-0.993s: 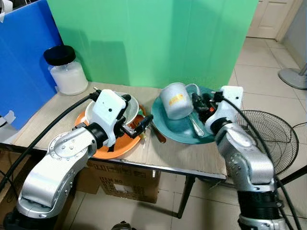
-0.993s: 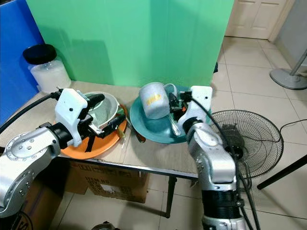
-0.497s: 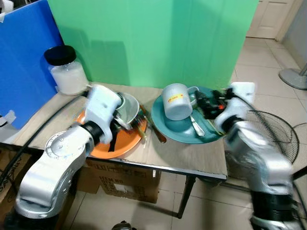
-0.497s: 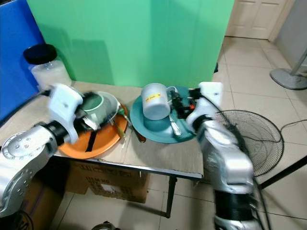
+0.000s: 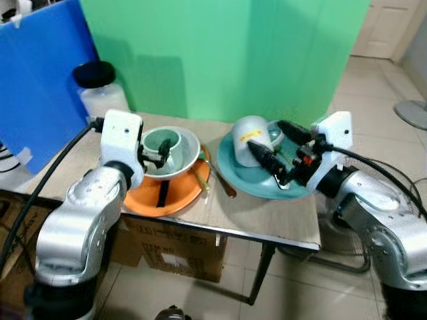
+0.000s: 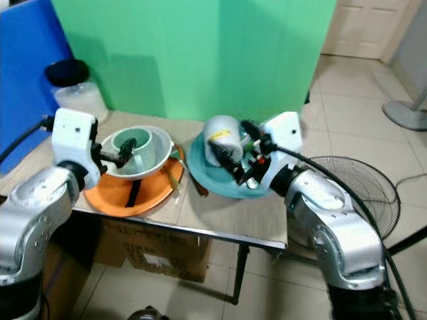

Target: Setting the table

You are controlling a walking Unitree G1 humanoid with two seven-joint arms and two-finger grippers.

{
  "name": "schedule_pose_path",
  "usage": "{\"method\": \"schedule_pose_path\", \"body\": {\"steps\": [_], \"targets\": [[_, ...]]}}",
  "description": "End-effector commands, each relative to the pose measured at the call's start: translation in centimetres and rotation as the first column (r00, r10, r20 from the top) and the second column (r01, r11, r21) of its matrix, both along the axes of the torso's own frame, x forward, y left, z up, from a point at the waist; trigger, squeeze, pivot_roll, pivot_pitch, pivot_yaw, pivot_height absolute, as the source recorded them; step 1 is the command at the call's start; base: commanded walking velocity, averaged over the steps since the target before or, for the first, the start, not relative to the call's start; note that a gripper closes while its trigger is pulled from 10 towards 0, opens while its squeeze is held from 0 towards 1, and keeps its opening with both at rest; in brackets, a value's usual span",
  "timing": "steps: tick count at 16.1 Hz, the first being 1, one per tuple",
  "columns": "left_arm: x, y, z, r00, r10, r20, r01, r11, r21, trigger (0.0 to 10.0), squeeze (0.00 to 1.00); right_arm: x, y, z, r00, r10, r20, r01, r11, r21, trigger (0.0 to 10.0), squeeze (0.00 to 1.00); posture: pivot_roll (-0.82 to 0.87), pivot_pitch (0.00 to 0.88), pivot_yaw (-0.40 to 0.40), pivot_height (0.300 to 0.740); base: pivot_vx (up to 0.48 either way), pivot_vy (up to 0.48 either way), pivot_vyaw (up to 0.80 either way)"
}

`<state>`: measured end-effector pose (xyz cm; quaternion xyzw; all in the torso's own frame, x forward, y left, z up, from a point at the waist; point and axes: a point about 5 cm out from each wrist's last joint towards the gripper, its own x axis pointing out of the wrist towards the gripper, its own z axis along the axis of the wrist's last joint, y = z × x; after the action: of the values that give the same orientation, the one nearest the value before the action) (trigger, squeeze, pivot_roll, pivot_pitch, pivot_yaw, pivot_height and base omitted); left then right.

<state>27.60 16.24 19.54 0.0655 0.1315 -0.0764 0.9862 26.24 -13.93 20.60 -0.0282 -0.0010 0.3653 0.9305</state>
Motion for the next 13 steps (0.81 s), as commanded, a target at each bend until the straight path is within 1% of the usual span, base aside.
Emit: {"method": "schedule_pose_path", "body": {"steps": [1,2,3,4,5,6,7,9,11,12,13], "targets": [[-0.3,-0.2,-0.3,0.997,0.009,-0.079,-0.01,1.0,-0.008,10.0,0.0,-0.6,0.3,0.4,0.997,0.081,0.0,-0.081,0.997,-0.012,10.0,0.0,0.16,0.0,0.029,0.74,0.0,0.0,0.0],[-0.4,-0.5,-0.5,0.994,0.019,-0.109,-0.022,0.999,-0.026,10.0,0.0,-0.8,0.3,0.3,0.994,0.105,-0.005,-0.105,0.994,-0.028,10.0,0.0,0.16,0.0,0.029,0.74,0.0,0.0,0.0],[-0.5,-1.3,-0.6,0.991,0.001,-0.137,-0.008,0.998,-0.055,10.0,0.0,-0.9,0.2,0.2,0.991,0.137,-0.01,-0.137,0.989,-0.061,10.0,0.0,0.16,0.0,0.026,0.74,0.0,0.0,0.0],[-0.5,-2.2,-0.6,0.99,-0.045,-0.131,0.038,0.998,-0.055,10.0,0.0,-0.7,0.1,0.1,0.99,0.143,-0.01,-0.143,0.986,-0.082,10.0,0.0,0.16,0.0,0.023,0.74,0.0,0.0,0.0],[-0.5,-2.5,-0.7,0.988,-0.065,-0.142,0.056,0.996,-0.062,10.0,0.0,-0.6,0.1,0.1,0.99,0.142,-0.01,-0.142,0.986,-0.086,10.0,0.0,0.16,0.0,0.022,0.74,0.0,0.0,0.0],[-0.7,-2.9,-1.0,0.978,-0.108,-0.181,0.092,0.991,-0.093,10.0,0.0,-0.5,0.2,0.1,0.99,0.144,-0.013,-0.145,0.986,-0.087,10.0,0.0,0.16,0.0,0.022,0.74,0.0,0.0,0.0],[-0.9,-3.2,-1.3,0.967,-0.143,-0.21,0.123,0.987,-0.107,10.0,0.0,-0.5,0.3,0.1,0.988,0.15,-0.016,-0.151,0.985,-0.085,10.0,0.0,0.17,0.0,0.019,0.74,0.0,0.0,0.0],[-0.4,-2.8,-1.8,0.967,-0.1,-0.235,0.08,0.992,-0.095,10.0,0.0,-0.6,0.6,0.1,0.986,0.165,-0.018,-0.166,0.983,-0.08,10.0,0.0,0.17,0.0,0.019,0.74,0.0,0.0,0.0],[0.3,-2.1,-1.6,0.973,-0.042,-0.226,0.023,0.996,-0.088,10.0,0.0,-0.7,0.7,0.1,0.983,0.182,-0.016,-0.183,0.98,-0.081,10.0,0.0,0.16,0.0,0.023,0.74,0.0,0.0,0.0],[0.6,-1.9,-1.6,0.973,-0.033,-0.23,0.013,0.996,-0.088,10.0,0.0,-0.7,0.7,0.1,0.982,0.188,-0.013,-0.189,0.979,-0.08,10.0,0.0,0.16,0.0,0.022,0.74,0.0,0.0,0.0],[0.7,-1.8,-1.6,0.972,-0.031,-0.234,0.011,0.996,-0.086,9.7,0.0,-0.7,0.7,0.1,0.981,0.192,-0.013,-0.192,0.978,-0.08,10.0,0.0,0.16,0.0,0.022,0.74,0.0,0.0,0.0]]}}
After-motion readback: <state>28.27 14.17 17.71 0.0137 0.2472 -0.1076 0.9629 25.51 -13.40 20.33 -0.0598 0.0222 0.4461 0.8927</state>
